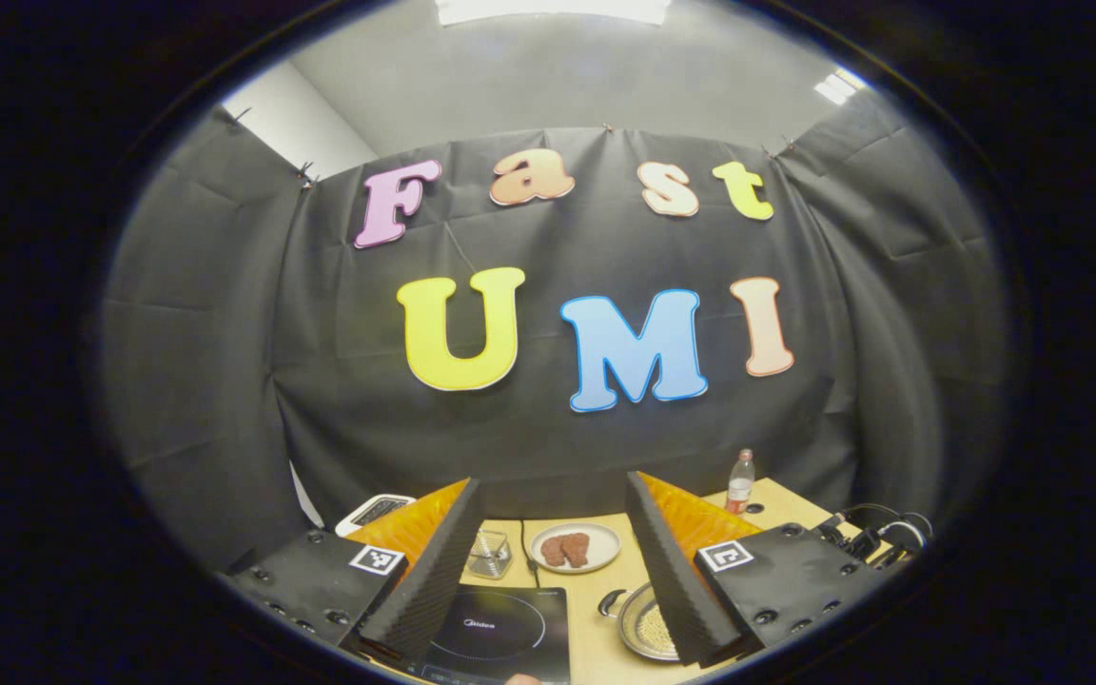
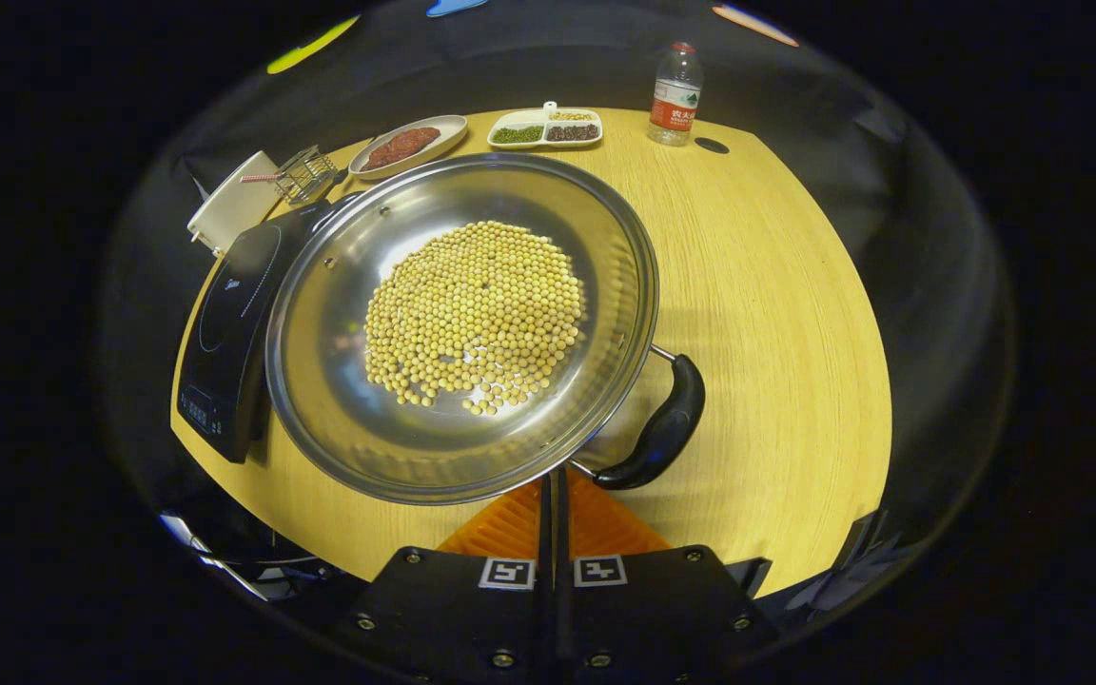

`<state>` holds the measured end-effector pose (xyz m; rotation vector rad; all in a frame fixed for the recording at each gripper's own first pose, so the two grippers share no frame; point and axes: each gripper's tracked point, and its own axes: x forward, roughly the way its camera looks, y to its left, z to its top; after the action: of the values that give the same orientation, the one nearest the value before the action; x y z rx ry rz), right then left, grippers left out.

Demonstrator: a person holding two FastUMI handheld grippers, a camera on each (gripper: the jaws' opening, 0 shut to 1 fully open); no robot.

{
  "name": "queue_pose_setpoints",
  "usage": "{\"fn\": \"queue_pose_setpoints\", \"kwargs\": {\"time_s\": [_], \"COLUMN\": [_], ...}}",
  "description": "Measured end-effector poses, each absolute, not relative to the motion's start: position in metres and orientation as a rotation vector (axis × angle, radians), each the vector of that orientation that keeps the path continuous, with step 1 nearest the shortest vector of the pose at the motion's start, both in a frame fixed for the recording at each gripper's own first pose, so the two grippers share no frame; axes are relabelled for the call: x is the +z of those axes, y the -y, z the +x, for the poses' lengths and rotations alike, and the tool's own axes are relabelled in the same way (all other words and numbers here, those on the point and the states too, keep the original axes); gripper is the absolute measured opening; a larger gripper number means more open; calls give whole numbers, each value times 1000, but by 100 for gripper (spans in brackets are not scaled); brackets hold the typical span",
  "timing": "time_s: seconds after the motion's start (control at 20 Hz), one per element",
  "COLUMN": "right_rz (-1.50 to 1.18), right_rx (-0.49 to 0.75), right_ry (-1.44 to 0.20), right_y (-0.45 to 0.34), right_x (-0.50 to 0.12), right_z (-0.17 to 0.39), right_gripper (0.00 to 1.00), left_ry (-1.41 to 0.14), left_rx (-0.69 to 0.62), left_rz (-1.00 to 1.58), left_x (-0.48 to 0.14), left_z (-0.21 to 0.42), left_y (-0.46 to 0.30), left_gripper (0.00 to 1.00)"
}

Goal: First push the handle of the pot to place it horizontally, then grasp the pot with both hands and set it on the induction cooktop.

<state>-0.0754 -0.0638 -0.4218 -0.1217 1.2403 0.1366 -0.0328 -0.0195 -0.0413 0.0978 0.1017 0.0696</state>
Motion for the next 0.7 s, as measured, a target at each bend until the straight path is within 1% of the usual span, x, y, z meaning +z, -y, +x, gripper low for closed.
{"fn": "queue_pose_setpoints", "kwargs": {"time_s": [0.05,0.15,0.2,0.7], "right_rz": [-135,-144,-144,-174], "right_rx": [136,127,123,116], "right_ry": [-1237,-1233,-1235,-1222], "right_y": [70,82,87,113], "right_x": [-422,-421,-422,-425], "right_z": [-71,-60,-57,-11], "right_gripper": [1,1,1,1], "left_ry": [-97,-86,-83,-121], "left_rx": [69,70,75,156], "left_rz": [94,84,83,75], "left_x": [-40,-37,-37,-48], "left_z": [-33,-32,-32,-40], "left_y": [23,30,31,31], "left_gripper": [94,99,94,95]}}
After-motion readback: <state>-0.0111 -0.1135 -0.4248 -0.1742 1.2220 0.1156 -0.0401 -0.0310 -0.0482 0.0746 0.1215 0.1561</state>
